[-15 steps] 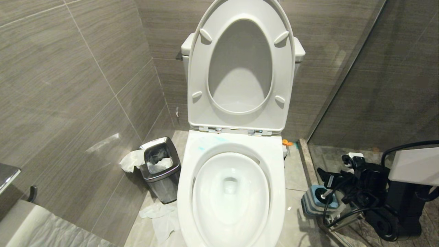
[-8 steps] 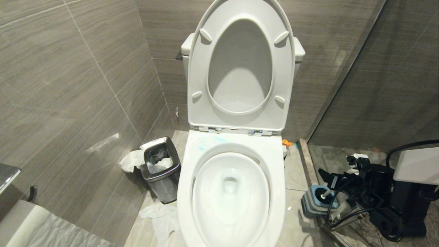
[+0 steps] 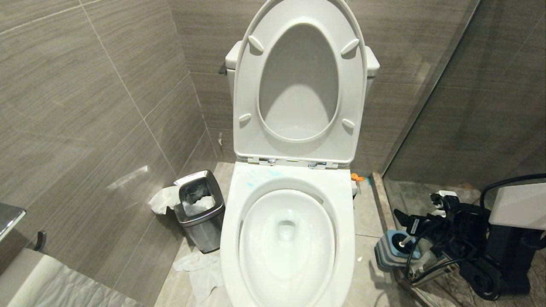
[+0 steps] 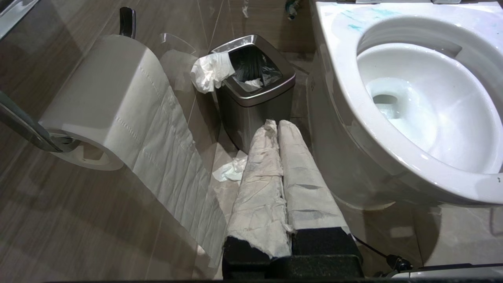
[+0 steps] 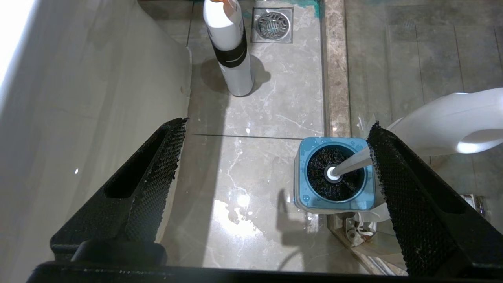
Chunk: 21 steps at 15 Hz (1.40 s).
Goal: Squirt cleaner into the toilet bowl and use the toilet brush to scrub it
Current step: Pour in the cleaning agent
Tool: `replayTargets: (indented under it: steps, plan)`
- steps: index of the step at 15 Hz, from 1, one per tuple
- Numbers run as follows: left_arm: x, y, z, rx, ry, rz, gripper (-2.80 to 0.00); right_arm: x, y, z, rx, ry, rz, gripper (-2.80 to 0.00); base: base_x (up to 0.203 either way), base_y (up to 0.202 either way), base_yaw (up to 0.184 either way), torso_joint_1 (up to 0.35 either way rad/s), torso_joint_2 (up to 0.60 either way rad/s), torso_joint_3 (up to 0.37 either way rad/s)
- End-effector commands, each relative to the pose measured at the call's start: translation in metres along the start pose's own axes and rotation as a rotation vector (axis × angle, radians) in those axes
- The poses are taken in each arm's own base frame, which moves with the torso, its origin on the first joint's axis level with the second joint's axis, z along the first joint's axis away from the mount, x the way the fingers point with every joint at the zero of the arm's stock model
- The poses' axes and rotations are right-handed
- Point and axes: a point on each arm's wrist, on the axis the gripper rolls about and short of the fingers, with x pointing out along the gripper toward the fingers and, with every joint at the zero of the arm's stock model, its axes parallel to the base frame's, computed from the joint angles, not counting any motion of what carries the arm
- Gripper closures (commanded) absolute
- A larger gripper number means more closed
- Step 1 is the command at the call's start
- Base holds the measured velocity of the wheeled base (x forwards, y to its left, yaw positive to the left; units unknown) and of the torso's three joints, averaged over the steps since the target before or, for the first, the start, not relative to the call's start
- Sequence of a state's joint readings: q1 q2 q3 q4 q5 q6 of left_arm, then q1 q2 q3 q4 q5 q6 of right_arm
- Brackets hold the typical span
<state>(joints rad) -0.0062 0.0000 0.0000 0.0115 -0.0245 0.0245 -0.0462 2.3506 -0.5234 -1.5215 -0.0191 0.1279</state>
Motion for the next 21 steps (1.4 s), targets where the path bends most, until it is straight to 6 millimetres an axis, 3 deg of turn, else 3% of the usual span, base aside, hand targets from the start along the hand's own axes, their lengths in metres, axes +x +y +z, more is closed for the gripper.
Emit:
replayTargets:
  steps: [1, 11, 21]
  plan:
    - [0.0, 0.0, 0.0, 0.004, -0.001, 0.0, 0.0, 0.0, 0.0, 0.003, 0.001, -0.015, 0.001, -2.8, 0.0, 0.0, 0.0, 0.0, 0.0, 0.0]
    - [0.0, 0.0, 0.0, 0.006, 0.007, 0.003, 0.0, 0.005, 0.002, 0.0, 0.003, -0.011, 0.058, -2.8, 0.0, 0.0, 0.0, 0.001, 0.0, -0.147]
    - [0.0, 0.0, 0.0, 0.006, 0.005, 0.003, 0.0, 0.018, 0.011, 0.015, -0.016, -0.086, 0.111, -2.8, 0.0, 0.0, 0.0, 0.002, 0.0, -0.199]
